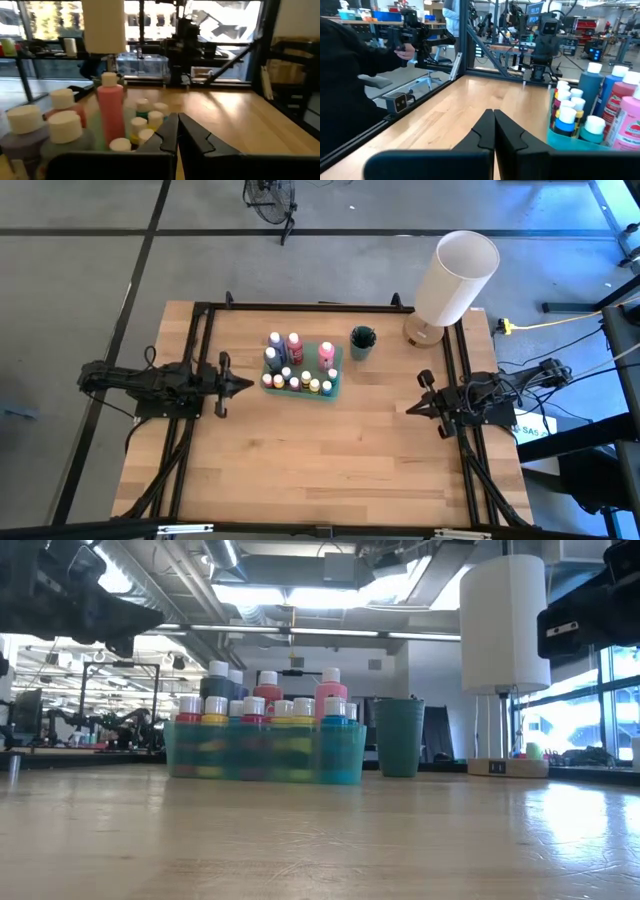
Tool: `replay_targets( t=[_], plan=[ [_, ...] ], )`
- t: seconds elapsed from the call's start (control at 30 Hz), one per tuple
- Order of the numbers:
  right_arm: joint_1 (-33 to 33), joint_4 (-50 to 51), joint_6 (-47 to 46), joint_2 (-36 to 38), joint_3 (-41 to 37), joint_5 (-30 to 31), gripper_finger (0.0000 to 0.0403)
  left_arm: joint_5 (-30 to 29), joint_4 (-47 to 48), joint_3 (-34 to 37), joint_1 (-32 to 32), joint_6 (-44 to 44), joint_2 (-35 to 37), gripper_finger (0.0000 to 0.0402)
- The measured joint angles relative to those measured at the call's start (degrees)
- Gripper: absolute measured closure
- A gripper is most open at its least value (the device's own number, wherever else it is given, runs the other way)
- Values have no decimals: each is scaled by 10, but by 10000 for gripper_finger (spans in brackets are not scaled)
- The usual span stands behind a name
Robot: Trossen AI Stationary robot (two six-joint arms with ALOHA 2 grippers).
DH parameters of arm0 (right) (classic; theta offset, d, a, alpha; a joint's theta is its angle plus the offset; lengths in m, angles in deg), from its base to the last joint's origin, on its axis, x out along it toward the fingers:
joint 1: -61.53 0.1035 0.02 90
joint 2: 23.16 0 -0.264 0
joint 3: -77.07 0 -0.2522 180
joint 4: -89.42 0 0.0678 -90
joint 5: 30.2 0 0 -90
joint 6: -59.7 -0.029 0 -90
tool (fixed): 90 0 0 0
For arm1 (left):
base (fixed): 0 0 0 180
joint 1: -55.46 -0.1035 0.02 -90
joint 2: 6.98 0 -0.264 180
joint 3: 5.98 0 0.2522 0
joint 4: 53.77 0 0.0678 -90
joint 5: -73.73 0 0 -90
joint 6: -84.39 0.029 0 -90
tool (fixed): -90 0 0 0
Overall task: Pick & Place Paint Supplies
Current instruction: Return to Home Position
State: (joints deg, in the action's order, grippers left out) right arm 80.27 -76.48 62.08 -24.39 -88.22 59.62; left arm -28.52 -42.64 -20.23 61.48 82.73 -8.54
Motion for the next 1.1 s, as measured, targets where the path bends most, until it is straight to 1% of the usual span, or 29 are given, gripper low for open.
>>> replay_targets(
  t=[0.13, 0.2, 0.37, 0.53, 0.7, 1.1],
  plan=[
    [0, 1, 0, -4, 0, 6, 403, 63, 10, 0, 0, 7, -4, 399],
    [0, 1, 0, -4, 0, 6, 402, 78, 13, 0, 0, 7, -5, 396],
    [0, 0, 0, -4, 0, 6, 402, 40, 7, 0, 0, -15, -5, 391],
    [0, 0, 0, -4, 0, 6, 402, 4, 2, 0, 0, -18, -5, 395],
    [0, 0, 0, -4, 0, 6, 402, 1, 1, 0, 0, -50, -5, 397],
    [0, 0, 0, -4, 0, 5, 402, -2, -3, 0, 0, -51, -5, 397]
  ],
)
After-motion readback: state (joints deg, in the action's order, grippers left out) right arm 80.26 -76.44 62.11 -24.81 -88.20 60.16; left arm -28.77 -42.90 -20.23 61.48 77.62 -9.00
